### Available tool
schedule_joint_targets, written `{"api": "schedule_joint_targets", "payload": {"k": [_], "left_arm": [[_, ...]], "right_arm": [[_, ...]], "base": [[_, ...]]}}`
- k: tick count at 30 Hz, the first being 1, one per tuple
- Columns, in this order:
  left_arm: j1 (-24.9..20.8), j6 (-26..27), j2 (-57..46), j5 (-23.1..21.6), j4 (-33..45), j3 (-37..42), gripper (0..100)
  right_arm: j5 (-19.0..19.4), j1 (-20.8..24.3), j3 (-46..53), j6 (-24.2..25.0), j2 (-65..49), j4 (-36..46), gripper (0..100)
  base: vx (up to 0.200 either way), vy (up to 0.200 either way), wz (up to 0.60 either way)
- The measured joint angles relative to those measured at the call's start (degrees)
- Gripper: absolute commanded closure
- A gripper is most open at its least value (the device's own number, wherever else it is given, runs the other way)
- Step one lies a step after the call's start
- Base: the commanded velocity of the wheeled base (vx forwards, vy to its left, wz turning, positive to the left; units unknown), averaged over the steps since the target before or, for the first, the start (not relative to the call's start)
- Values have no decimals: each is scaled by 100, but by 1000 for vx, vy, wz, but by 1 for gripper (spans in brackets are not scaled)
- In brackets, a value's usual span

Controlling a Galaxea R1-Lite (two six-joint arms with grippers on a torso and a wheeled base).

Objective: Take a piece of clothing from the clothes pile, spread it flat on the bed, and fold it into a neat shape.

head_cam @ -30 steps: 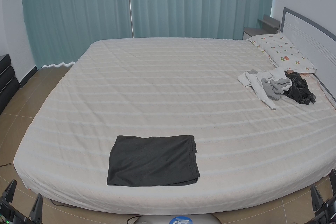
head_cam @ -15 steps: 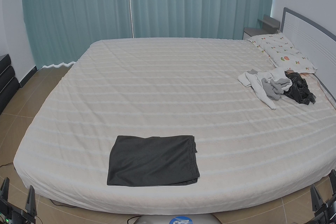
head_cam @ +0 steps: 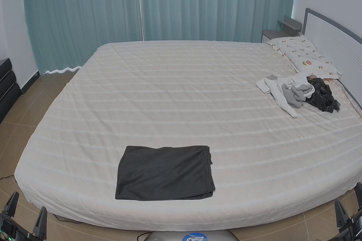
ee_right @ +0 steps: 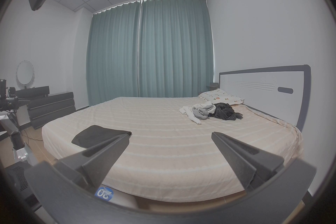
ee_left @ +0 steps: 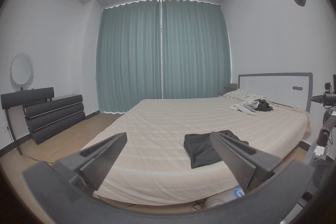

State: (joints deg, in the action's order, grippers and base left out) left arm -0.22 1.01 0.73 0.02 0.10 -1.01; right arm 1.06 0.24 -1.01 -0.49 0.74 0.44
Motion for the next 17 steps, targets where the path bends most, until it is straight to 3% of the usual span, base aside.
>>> {"api": "schedule_joint_targets", "payload": {"k": [17], "left_arm": [[4,-41,4,5,0,0,0]], "right_arm": [[-2,5,0,11,5,0,0]], "base": [[0,0,0]]}}
